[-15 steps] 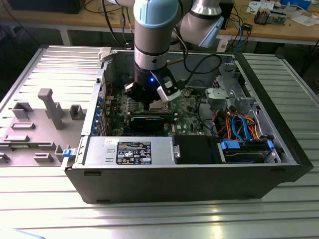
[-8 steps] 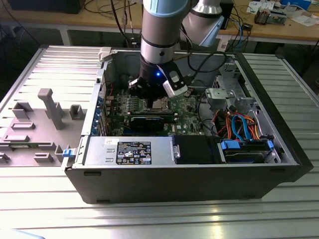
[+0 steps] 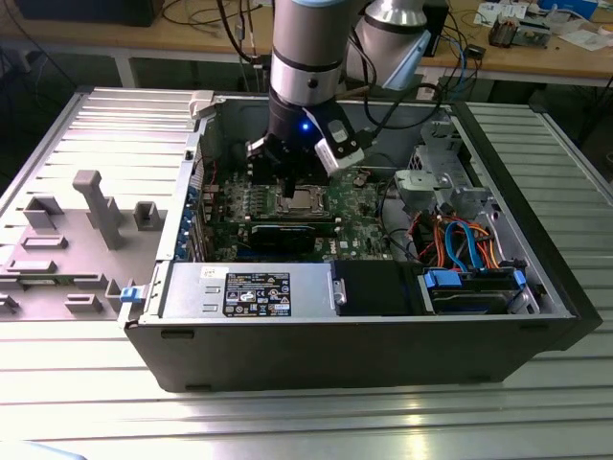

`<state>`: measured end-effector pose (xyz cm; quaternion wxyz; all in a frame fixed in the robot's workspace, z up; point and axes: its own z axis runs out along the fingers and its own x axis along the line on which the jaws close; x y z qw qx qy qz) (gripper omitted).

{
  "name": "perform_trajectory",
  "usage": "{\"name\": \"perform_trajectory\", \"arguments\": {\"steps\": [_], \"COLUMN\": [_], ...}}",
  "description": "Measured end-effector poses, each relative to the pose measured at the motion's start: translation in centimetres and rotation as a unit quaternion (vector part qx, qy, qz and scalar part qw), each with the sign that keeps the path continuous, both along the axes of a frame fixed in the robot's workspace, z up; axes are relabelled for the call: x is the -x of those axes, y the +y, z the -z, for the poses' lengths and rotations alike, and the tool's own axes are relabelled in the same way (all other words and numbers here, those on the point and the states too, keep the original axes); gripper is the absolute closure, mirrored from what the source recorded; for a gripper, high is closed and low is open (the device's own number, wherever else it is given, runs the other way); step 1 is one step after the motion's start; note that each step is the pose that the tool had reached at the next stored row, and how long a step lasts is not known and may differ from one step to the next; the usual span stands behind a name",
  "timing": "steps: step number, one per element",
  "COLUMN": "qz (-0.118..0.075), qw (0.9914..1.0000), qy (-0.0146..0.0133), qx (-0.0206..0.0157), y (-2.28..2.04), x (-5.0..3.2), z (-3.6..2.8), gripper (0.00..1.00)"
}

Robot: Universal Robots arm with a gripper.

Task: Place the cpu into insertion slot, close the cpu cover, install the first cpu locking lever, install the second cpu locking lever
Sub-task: 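Install the second cpu locking lever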

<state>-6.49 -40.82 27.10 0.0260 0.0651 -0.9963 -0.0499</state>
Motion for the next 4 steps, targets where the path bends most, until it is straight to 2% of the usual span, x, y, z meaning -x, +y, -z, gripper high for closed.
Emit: {"name": "perform_trajectory", "arguments": {"steps": [4], "qz": [0.0], "qw": [1.0], "qy": [0.0001], "qx": [0.0001], "y": [-0.01], "x": [0.0], "z": [-0.02], "gripper": [0.89]}}
